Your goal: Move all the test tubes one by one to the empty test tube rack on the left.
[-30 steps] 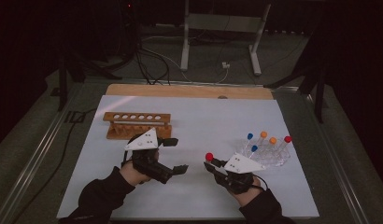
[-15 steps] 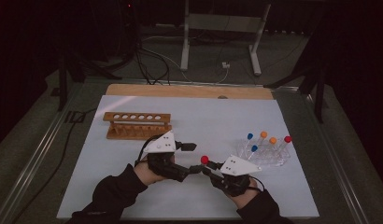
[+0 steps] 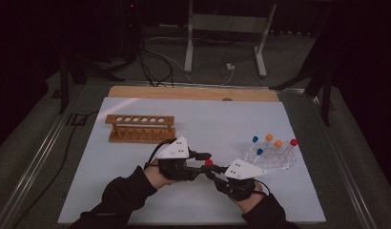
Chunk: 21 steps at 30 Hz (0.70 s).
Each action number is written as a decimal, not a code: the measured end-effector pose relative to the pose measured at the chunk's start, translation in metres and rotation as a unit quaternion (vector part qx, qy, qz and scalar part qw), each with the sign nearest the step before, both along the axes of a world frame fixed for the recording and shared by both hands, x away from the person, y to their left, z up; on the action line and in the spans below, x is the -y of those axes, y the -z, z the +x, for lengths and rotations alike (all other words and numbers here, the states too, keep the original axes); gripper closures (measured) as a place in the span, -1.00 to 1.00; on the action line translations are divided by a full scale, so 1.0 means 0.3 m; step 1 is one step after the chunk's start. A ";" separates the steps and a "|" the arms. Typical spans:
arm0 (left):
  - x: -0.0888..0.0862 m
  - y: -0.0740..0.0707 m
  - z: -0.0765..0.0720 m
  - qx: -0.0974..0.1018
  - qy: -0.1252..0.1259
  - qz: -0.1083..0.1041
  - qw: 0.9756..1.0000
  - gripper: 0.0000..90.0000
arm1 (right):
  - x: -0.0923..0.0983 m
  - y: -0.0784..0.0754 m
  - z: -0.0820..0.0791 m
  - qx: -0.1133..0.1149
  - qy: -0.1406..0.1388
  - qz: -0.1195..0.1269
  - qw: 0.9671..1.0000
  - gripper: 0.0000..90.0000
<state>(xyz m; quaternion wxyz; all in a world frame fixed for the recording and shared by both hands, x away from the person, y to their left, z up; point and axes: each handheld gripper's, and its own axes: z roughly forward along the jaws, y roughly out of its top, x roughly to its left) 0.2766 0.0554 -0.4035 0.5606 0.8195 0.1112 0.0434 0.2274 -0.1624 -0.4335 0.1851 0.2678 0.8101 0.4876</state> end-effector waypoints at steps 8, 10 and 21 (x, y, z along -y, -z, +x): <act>0.007 -0.005 0.005 0.005 0.005 0.005 1.000 0.55 | 0.001 -0.001 0.001 -0.001 0.001 0.003 1.000 0.66; 0.010 -0.006 0.002 0.010 0.004 0.009 1.000 0.55 | 0.001 -0.001 0.001 -0.001 0.001 0.003 1.000 0.66; 0.016 0.001 0.001 0.022 0.002 0.020 1.000 0.58 | 0.003 0.000 0.003 -0.001 0.003 0.004 1.000 0.66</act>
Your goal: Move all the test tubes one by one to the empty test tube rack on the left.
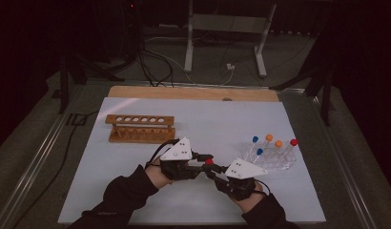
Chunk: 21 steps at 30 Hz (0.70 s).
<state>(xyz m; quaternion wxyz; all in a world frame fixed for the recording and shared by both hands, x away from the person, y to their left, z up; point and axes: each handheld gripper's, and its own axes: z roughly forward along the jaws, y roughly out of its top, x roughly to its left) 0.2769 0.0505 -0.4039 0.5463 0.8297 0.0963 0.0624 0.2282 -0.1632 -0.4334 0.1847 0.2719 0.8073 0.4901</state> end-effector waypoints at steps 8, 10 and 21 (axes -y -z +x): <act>-0.012 -0.017 0.006 0.000 -0.002 -0.010 1.000 0.59 | 0.001 0.002 0.003 0.001 0.009 0.006 1.000 0.49; -0.016 -0.021 0.007 0.004 -0.004 -0.008 1.000 0.59 | 0.005 0.005 0.006 -0.001 0.010 0.011 1.000 0.47; -0.083 -0.058 0.043 0.012 -0.039 -0.004 0.999 0.59 | 0.015 0.002 0.012 0.002 0.005 0.039 0.999 -0.29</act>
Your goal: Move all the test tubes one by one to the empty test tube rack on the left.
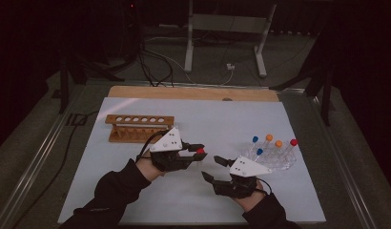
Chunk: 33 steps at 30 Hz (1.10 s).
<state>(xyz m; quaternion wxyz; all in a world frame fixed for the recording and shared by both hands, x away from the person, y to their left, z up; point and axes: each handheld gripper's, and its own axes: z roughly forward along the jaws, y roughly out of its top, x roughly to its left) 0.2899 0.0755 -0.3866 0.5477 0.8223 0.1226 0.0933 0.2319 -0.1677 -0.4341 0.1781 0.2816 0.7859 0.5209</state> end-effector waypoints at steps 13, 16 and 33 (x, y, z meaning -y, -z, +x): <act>-0.102 -0.032 0.072 0.004 -0.056 0.008 0.998 0.59 | 0.021 -0.015 0.004 -0.006 0.000 0.034 0.999 -0.92; -0.130 -0.037 0.094 0.004 -0.073 0.008 0.997 0.59 | 0.022 -0.017 0.003 -0.007 -0.002 0.032 0.999 -0.96; -0.227 -0.065 0.187 0.015 -0.132 0.013 0.991 0.59 | 0.034 -0.012 0.008 -0.001 -0.003 0.041 0.999 -1.00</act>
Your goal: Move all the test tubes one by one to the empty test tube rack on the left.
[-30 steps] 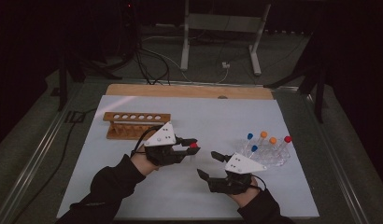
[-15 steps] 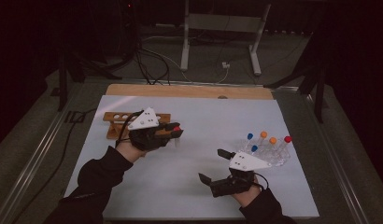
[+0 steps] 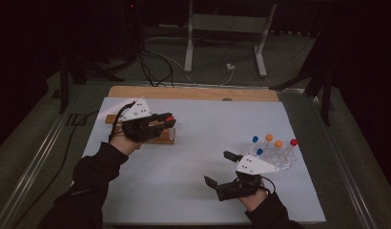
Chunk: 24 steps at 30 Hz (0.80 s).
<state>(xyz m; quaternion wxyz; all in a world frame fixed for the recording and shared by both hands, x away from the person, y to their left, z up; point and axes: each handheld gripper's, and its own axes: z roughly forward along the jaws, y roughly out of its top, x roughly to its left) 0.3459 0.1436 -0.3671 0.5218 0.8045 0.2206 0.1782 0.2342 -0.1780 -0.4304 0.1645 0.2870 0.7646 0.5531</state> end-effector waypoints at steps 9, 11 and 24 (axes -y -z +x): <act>-0.033 0.008 0.060 -0.006 -0.035 -0.005 0.999 0.59 | 0.001 0.003 0.000 0.003 -0.002 0.001 1.000 -1.00; -0.037 0.010 0.073 -0.006 -0.042 -0.004 0.999 0.59 | 0.001 0.004 0.002 0.001 -0.004 -0.001 1.000 -1.00; -0.051 0.025 0.156 -0.013 -0.085 0.001 0.996 0.59 | 0.002 0.001 0.000 0.001 -0.011 -0.002 1.000 -1.00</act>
